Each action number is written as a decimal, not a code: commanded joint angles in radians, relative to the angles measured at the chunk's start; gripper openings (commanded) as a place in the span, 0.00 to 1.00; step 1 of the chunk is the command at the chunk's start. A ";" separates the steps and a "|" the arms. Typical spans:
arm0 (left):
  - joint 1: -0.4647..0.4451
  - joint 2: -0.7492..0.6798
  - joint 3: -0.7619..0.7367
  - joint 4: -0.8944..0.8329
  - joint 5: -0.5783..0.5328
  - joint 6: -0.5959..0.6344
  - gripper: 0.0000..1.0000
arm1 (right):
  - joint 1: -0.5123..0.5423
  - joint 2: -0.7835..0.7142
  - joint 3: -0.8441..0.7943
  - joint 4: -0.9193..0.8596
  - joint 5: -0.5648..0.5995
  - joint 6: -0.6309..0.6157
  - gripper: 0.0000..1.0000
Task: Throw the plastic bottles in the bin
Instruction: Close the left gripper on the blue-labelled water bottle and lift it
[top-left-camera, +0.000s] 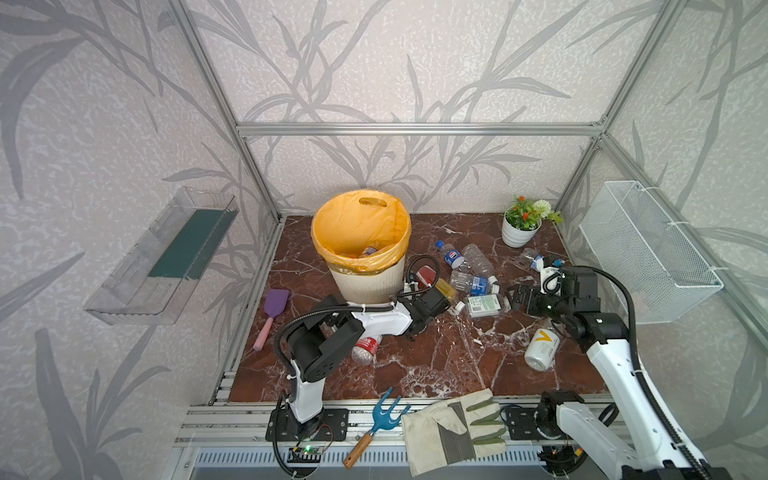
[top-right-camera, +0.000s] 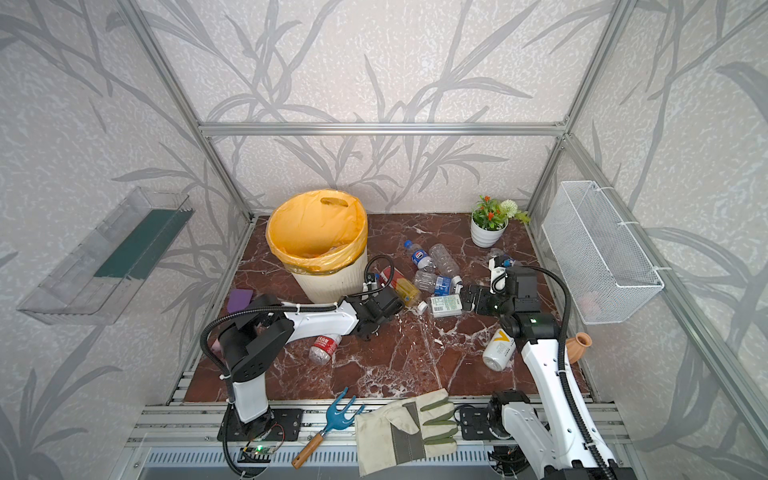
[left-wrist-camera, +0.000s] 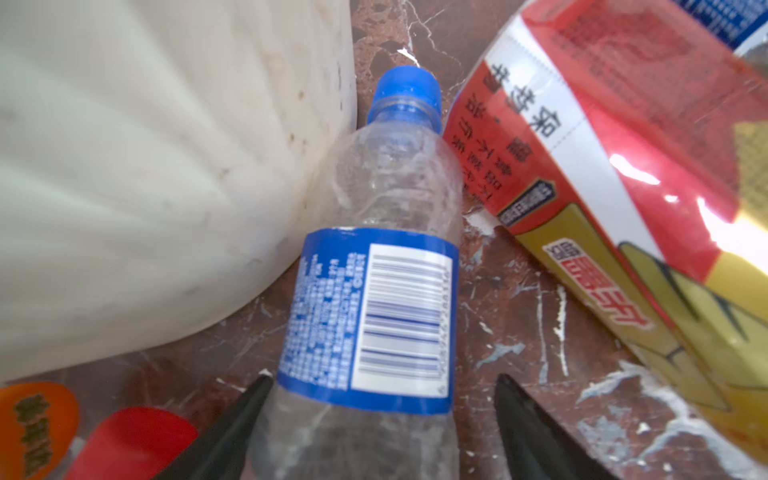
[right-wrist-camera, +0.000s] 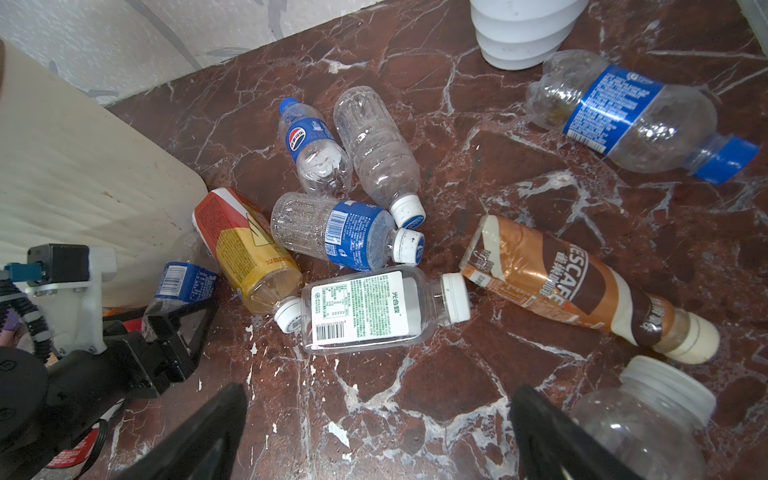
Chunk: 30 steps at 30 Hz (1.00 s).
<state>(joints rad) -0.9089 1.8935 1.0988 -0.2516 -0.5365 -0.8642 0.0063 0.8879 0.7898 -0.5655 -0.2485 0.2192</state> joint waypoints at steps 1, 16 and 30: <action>-0.002 0.017 0.024 -0.023 -0.018 -0.004 0.72 | -0.006 -0.009 -0.011 0.011 -0.016 -0.007 0.99; -0.005 0.009 0.023 -0.039 -0.002 0.006 0.47 | -0.011 -0.017 -0.010 0.009 -0.021 -0.012 0.99; -0.041 -0.176 -0.034 -0.145 -0.080 -0.013 0.42 | -0.014 -0.017 -0.015 0.021 -0.031 -0.010 0.99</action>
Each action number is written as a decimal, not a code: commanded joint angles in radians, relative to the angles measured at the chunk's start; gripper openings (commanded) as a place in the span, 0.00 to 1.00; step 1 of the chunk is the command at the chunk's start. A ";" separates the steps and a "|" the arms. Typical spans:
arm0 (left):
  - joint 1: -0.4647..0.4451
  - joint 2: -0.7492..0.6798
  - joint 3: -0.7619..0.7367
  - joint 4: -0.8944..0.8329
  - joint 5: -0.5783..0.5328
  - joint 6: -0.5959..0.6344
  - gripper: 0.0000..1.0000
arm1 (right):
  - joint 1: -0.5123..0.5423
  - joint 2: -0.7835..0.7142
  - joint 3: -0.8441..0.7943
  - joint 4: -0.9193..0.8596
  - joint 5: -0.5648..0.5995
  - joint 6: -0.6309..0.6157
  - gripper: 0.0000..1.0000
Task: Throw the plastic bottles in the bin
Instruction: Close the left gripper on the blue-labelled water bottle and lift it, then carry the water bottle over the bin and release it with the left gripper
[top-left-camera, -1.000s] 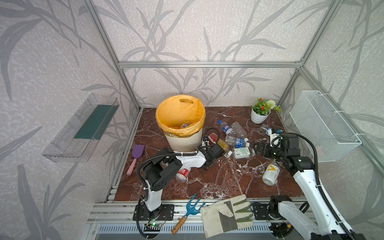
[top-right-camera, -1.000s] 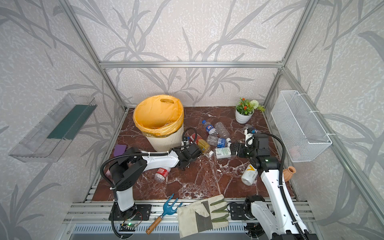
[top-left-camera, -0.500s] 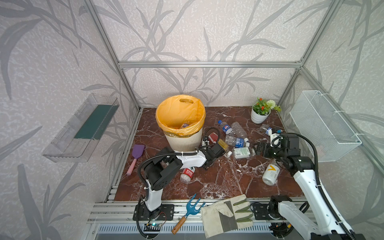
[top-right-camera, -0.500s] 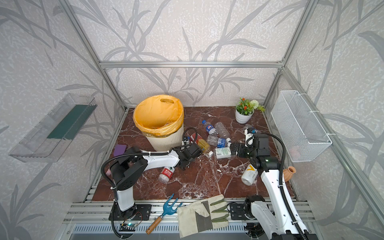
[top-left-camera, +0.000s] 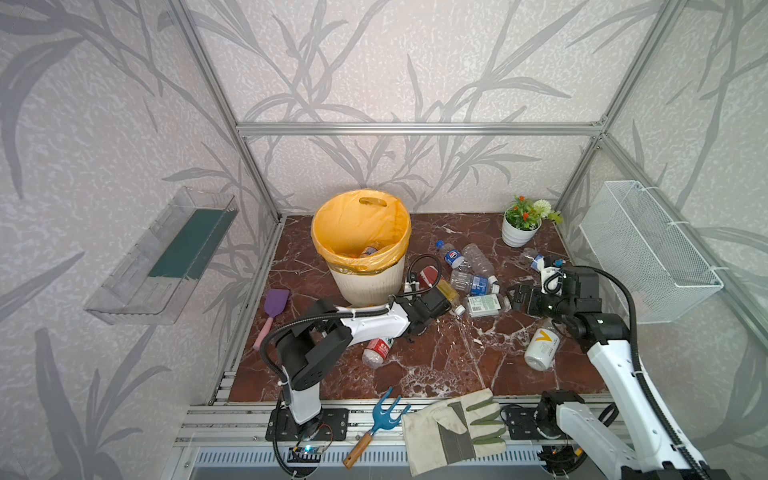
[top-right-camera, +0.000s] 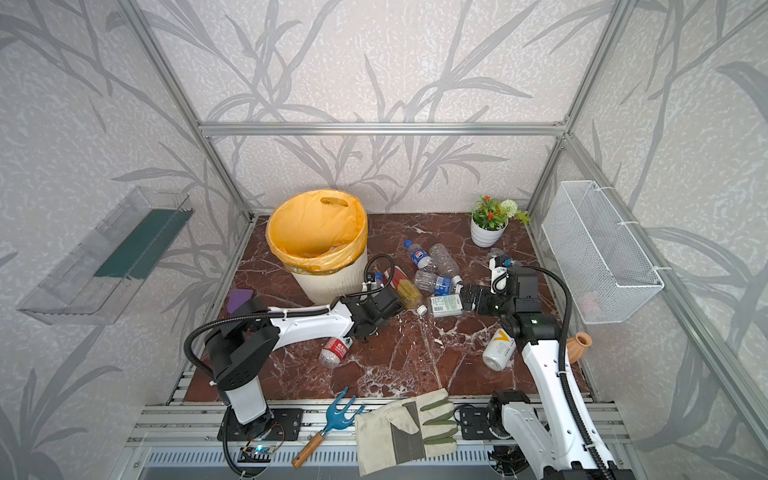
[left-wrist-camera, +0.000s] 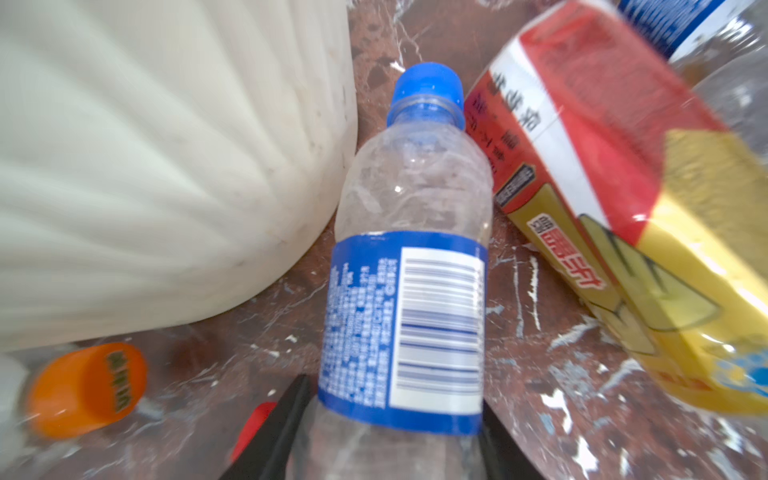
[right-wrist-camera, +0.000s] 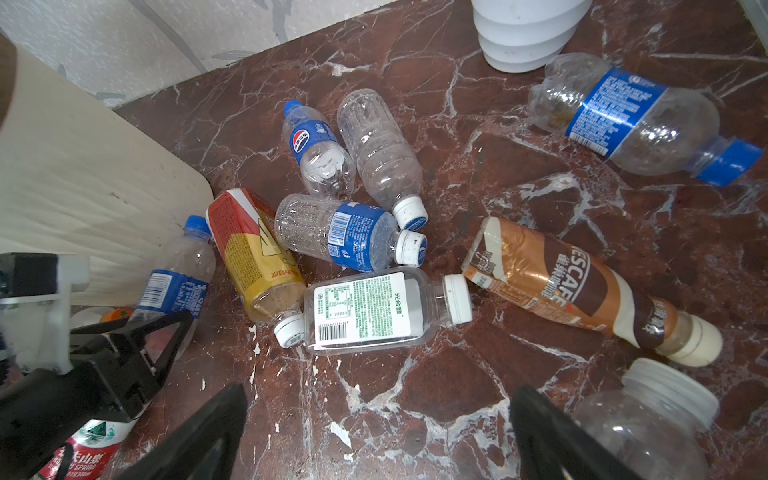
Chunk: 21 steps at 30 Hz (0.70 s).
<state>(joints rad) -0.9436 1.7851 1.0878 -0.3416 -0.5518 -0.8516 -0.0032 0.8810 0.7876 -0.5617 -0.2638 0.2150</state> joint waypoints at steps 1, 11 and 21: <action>-0.010 -0.090 -0.034 -0.057 -0.068 -0.027 0.42 | -0.004 -0.009 -0.011 0.020 -0.016 -0.005 0.99; -0.073 -0.293 -0.068 -0.082 -0.095 0.100 0.42 | -0.004 -0.011 -0.008 0.025 -0.023 0.003 0.99; -0.194 -0.424 0.000 0.007 -0.080 0.408 0.42 | -0.004 -0.008 -0.004 0.035 -0.027 0.017 0.99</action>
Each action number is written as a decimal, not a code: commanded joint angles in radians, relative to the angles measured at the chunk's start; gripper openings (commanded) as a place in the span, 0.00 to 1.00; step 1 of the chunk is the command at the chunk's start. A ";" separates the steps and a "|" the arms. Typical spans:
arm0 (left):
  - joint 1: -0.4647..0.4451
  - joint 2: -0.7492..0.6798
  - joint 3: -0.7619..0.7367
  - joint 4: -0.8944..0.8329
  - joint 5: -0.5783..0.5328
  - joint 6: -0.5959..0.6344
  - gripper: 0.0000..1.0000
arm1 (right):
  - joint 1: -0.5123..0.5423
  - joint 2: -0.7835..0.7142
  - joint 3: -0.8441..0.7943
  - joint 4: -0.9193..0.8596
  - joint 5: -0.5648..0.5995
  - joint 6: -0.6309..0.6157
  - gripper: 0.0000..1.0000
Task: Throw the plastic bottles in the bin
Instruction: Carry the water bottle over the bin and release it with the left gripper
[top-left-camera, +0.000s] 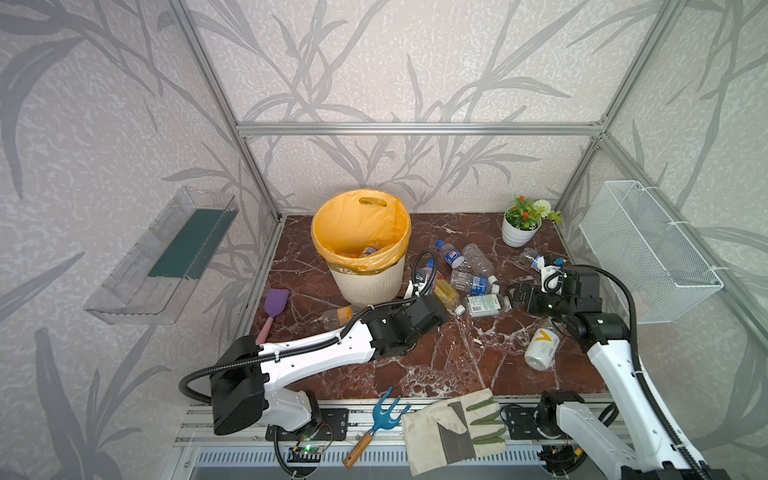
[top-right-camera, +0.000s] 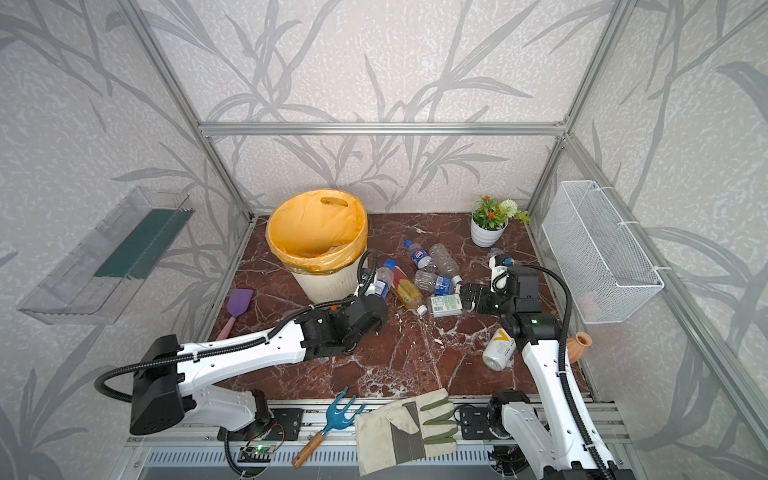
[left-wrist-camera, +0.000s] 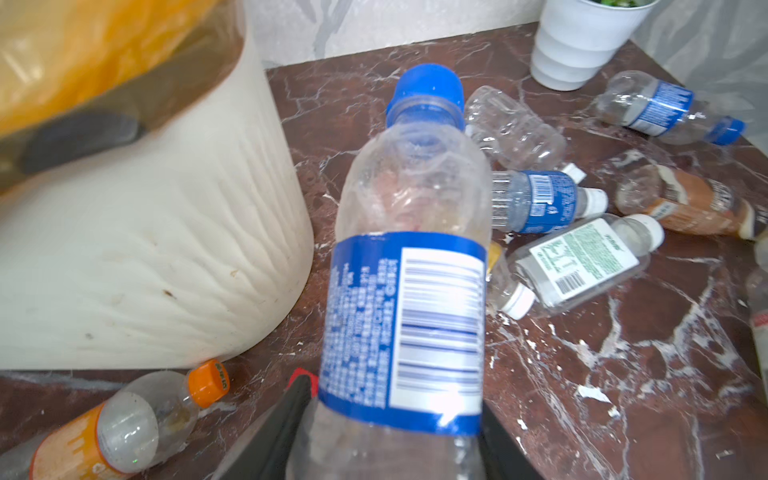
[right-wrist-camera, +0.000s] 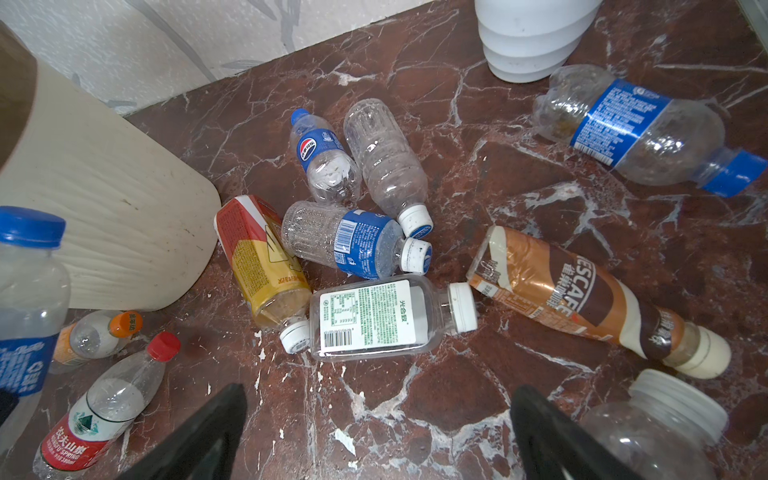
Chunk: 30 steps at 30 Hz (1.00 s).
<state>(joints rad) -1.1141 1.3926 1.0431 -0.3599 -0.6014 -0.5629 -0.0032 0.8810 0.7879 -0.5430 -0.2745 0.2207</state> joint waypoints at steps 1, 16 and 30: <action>-0.030 -0.044 0.051 0.030 -0.032 0.142 0.42 | -0.004 -0.010 -0.002 0.012 -0.015 0.009 0.99; 0.029 -0.206 0.254 -0.019 -0.148 0.433 0.42 | -0.004 -0.011 0.000 0.026 -0.029 0.025 0.99; 0.486 -0.154 0.510 -0.381 0.268 0.290 0.99 | -0.004 -0.023 0.030 -0.007 -0.044 0.013 1.00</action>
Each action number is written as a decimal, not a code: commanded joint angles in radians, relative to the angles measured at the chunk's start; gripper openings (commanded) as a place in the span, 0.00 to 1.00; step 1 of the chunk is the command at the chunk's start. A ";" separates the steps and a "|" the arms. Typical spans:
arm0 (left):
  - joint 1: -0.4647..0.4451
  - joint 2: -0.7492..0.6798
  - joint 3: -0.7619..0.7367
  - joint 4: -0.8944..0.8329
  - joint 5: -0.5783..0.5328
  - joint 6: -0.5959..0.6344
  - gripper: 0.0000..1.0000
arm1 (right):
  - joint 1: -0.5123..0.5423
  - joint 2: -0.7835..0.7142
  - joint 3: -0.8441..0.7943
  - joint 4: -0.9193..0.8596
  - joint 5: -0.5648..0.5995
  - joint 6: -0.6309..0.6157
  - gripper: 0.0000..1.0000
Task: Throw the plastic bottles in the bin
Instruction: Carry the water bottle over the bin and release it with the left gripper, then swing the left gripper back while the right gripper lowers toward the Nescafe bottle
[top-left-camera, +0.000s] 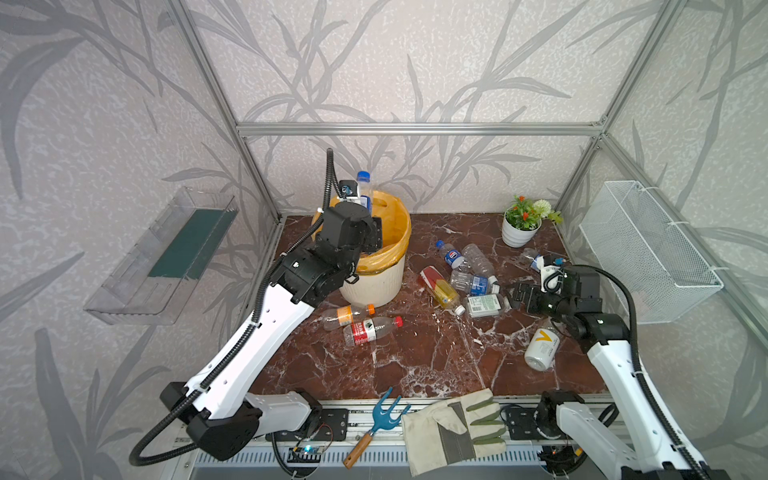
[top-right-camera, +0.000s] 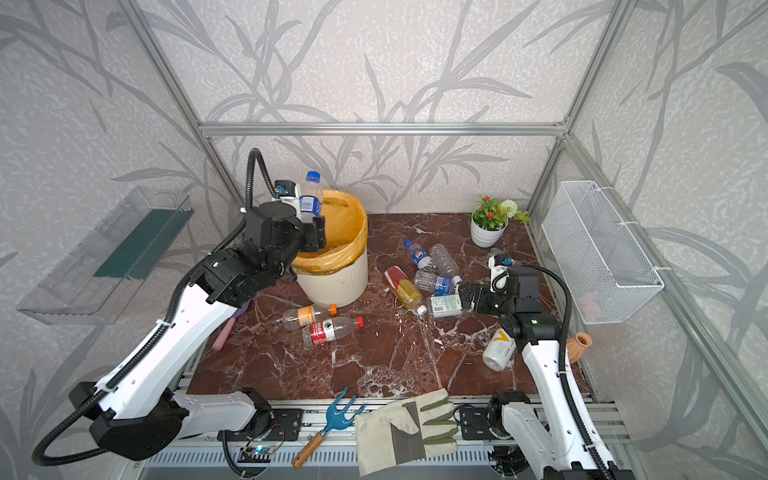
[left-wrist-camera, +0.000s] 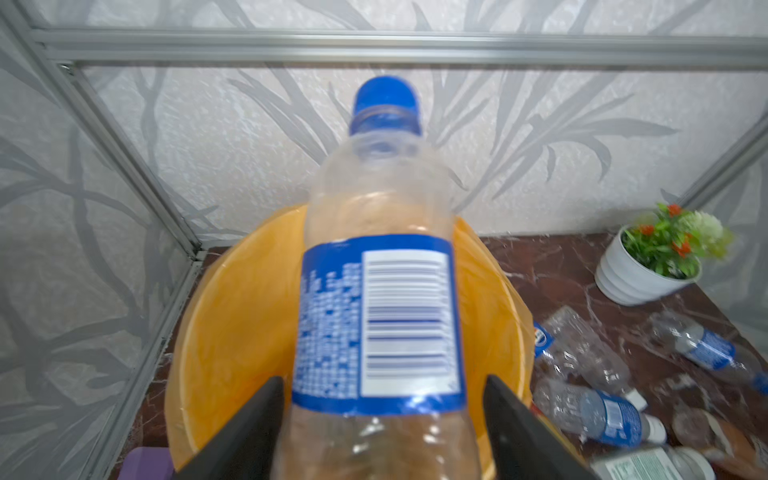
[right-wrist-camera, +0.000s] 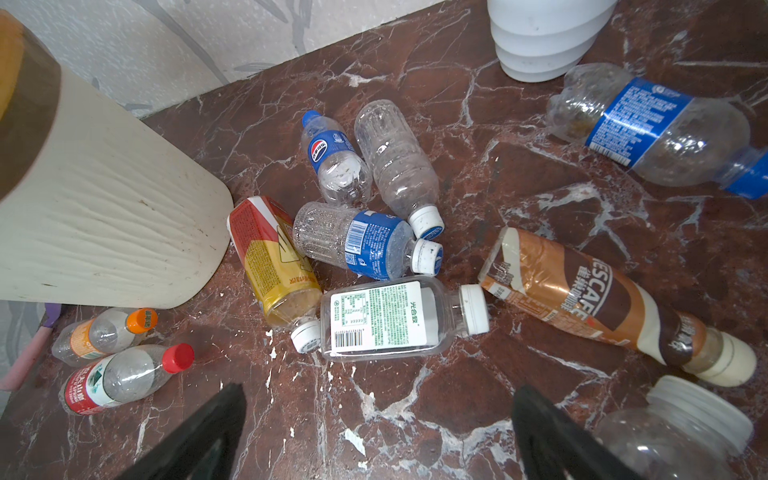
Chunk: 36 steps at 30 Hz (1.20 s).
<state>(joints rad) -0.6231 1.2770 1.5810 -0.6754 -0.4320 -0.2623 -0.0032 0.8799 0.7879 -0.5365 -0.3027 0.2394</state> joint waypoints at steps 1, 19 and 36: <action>-0.005 -0.056 -0.039 -0.045 0.109 -0.014 0.99 | -0.004 -0.025 0.031 -0.017 -0.013 -0.007 1.00; -0.128 -0.159 -0.124 0.103 -0.042 0.108 0.99 | -0.004 -0.029 0.037 -0.048 0.002 -0.007 1.00; -0.313 -0.107 -0.242 0.253 0.135 0.340 0.99 | -0.021 0.071 0.020 -0.005 0.099 0.171 0.99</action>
<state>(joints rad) -0.9333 1.1473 1.3491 -0.4324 -0.3653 0.0124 -0.0101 0.9295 0.8013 -0.5587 -0.2340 0.3668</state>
